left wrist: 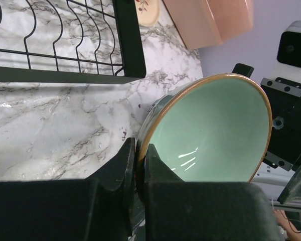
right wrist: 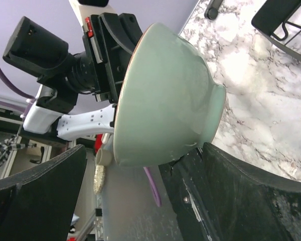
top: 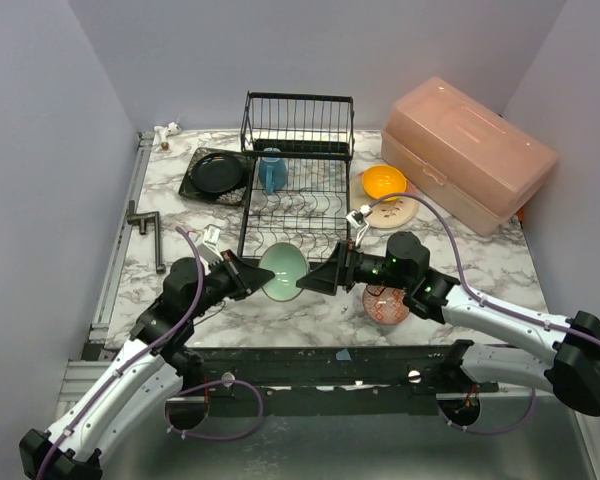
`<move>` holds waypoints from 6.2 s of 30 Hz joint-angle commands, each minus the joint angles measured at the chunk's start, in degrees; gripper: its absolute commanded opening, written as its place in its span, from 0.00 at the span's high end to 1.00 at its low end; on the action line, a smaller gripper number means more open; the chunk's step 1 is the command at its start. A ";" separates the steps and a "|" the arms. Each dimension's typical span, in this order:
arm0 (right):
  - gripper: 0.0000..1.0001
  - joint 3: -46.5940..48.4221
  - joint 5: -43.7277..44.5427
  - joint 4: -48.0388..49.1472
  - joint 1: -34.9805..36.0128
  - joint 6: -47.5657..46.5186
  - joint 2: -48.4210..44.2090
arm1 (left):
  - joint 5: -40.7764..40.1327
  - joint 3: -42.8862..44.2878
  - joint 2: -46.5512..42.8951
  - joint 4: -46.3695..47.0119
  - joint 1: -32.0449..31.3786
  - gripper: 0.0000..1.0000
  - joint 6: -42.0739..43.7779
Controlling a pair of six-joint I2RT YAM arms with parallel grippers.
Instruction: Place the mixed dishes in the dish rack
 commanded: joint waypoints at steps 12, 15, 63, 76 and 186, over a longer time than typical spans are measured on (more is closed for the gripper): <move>0.02 1.78 3.53 0.67 0.34 1.30 2.20 | 10.21 1.45 1.03 10.50 1.47 1.00 -5.35; 0.00 4.47 8.51 -8.34 0.30 -2.30 1.15 | 8.93 2.25 0.26 8.31 1.50 1.00 -4.26; 1.00 11.57 14.10 -5.11 -1.83 4.22 13.89 | -12.95 19.83 -0.84 -22.97 1.64 0.11 22.53; 1.00 25.84 48.49 -19.21 -3.75 -19.75 23.86 | -21.24 17.24 -14.56 -25.18 1.66 0.01 38.24; 0.00 1.42 57.28 -35.20 -5.09 -27.11 -36.79 | -11.57 37.44 56.42 -4.08 -33.21 0.19 3.43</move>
